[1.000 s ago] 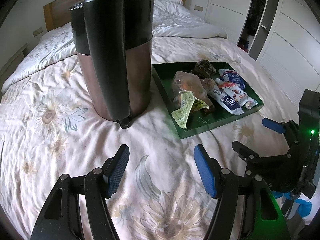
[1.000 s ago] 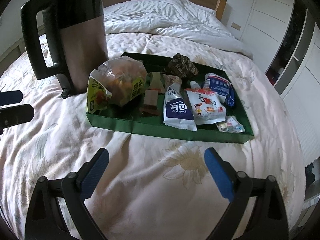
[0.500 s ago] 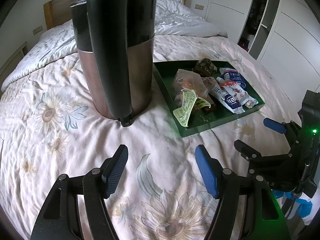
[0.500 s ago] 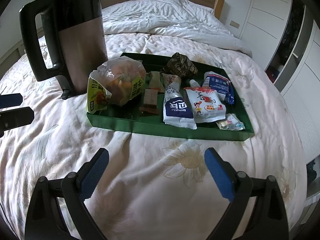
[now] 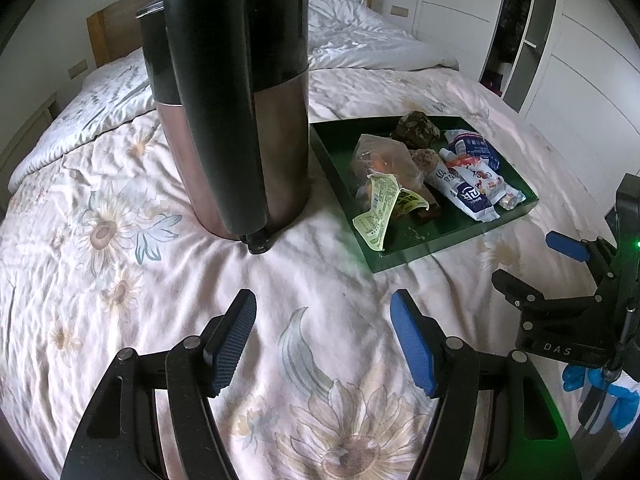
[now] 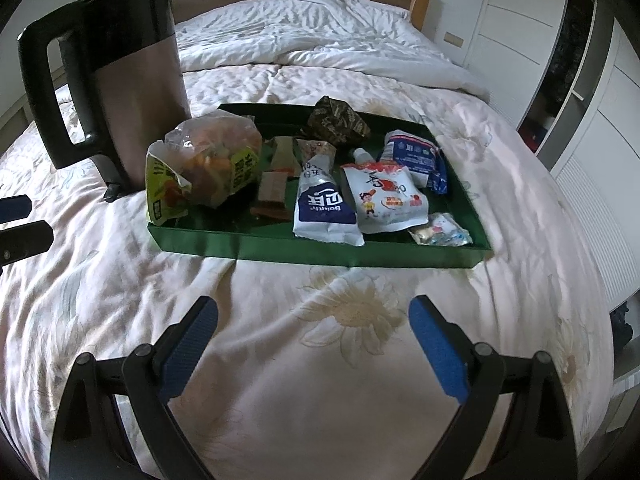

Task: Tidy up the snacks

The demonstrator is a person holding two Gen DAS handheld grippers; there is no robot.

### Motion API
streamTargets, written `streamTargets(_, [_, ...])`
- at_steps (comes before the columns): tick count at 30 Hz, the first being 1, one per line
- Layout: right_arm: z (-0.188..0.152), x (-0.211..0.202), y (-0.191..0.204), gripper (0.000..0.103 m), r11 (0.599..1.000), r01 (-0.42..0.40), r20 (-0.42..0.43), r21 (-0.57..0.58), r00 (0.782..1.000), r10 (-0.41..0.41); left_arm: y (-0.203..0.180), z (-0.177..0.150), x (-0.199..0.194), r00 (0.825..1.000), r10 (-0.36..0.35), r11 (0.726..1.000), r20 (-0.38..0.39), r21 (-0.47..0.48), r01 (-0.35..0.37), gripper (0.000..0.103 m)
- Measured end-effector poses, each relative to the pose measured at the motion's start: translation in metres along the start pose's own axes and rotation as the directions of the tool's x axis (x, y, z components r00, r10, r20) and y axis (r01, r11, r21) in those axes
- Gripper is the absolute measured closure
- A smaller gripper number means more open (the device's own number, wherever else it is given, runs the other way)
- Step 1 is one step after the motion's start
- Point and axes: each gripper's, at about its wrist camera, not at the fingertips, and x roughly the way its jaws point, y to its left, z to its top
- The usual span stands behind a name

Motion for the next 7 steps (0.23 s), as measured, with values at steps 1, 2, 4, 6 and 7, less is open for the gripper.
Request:
streamTargets(1, [0.0000,0.0002,0.0003,0.000,1.000,0.001,-0.001,0.001,1.000,-0.001,-0.0003,0.0000,0.0004,1.000,0.000,1.000,-0.001,0.001,0.000,0.039])
streamTargets(2, [0.0001,0.0000,0.0000,0.000,1.000,0.000,-0.001,-0.001,1.000,0.000,-0.0002,0.0002,0.0003,1.000,0.000,1.000,-0.001,0.003,0.000,0.039])
streamTargets(4, [0.0000,0.0000,0.0001,0.000,1.000,-0.001,0.001,0.000,1.000,0.001,-0.0003,0.0004,0.0002,1.000,0.000,1.000,0.000,0.004,0.000,0.039])
streamTargets(6, [0.0001,0.0002,0.0000,0.000,1.000,-0.001,0.000,-0.002,1.000,0.001,-0.0005,0.0003,0.0003,1.000,-0.001,1.000,-0.001,0.002,0.001,0.039])
streamTargets(7, [-0.0003,0.0004,-0.0001,0.000,1.000,0.000,-0.001,-0.002,1.000,0.000,-0.0004,0.0002,0.0002,1.000,-0.001,1.000,-0.001,0.002,0.001,0.039])
